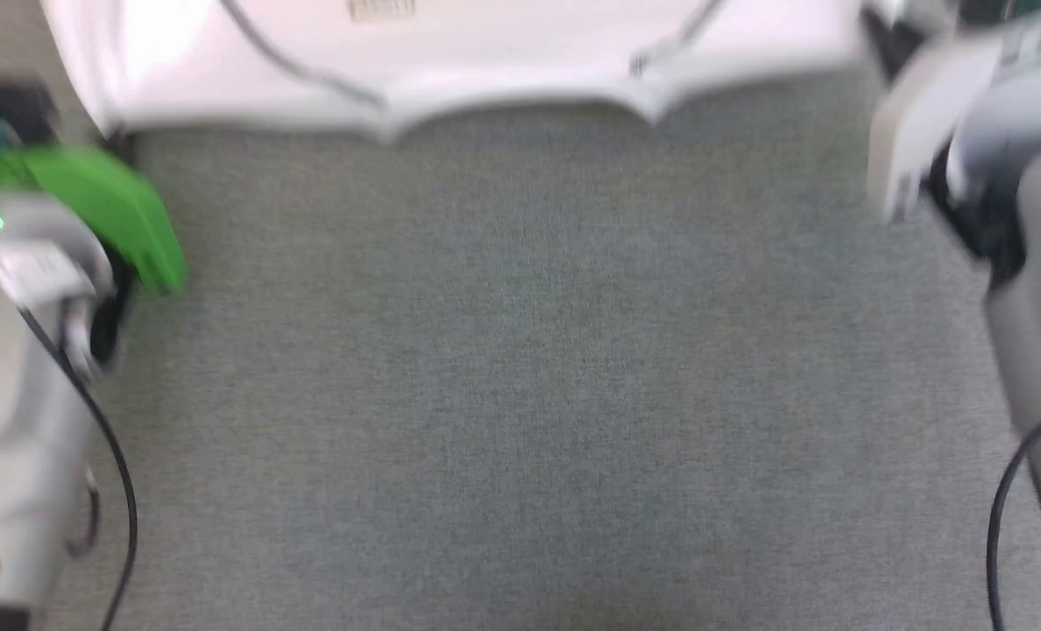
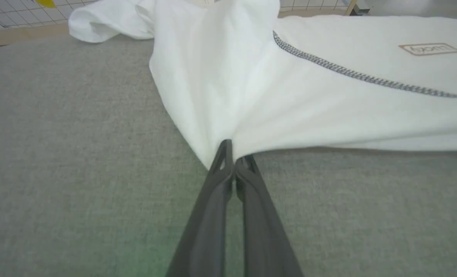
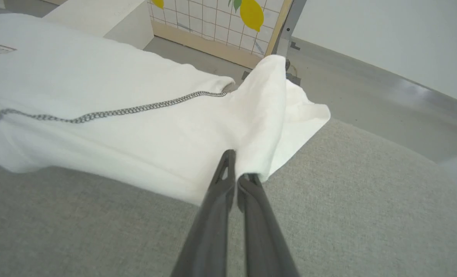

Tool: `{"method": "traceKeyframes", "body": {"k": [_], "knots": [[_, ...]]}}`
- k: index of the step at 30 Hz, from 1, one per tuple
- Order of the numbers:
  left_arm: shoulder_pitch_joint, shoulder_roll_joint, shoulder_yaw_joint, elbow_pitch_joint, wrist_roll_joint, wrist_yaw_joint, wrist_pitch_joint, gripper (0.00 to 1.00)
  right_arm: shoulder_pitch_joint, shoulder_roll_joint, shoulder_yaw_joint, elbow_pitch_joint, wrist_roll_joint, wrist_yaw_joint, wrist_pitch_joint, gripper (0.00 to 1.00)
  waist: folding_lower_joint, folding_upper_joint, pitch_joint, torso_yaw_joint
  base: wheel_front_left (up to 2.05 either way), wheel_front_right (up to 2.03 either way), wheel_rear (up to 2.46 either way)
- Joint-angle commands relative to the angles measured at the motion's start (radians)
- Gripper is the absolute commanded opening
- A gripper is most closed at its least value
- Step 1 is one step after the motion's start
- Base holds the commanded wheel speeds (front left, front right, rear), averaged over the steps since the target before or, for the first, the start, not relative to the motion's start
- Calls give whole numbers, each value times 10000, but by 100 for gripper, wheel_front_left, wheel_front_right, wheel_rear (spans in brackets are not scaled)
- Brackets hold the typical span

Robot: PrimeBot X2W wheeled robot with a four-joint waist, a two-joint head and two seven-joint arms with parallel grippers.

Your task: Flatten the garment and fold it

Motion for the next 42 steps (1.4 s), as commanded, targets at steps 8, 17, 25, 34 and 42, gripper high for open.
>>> {"method": "traceKeyframes", "body": {"k": [8,17,25,34,42], "knots": [[3203,242,44,-1406,-1082,167,1083,0,3561,-445,-567,-1830,912,-52,596,0,1,0,-2183,426,0,0,0],[6562,861,122,-4089,-1127,1571,1654,0,6965,425,-1989,-4075,627,-52,1457,0,1,0,-3251,644,0,0,0],[9004,944,313,-5871,-1417,2728,1958,0,9250,1503,-2967,-5460,59,-52,2296,0,1,0,-3680,854,0,0,0],[9822,566,-18,-6314,-1353,2805,1476,0,11022,2197,-3466,-5586,-216,-52,2864,0,1,0,-3730,1125,0,0,0],[9429,97,-279,-5533,-1276,2372,752,100,11313,2290,-3114,-5231,-138,-52,2682,97,1,0,-3810,1082,0,0,0]]}}
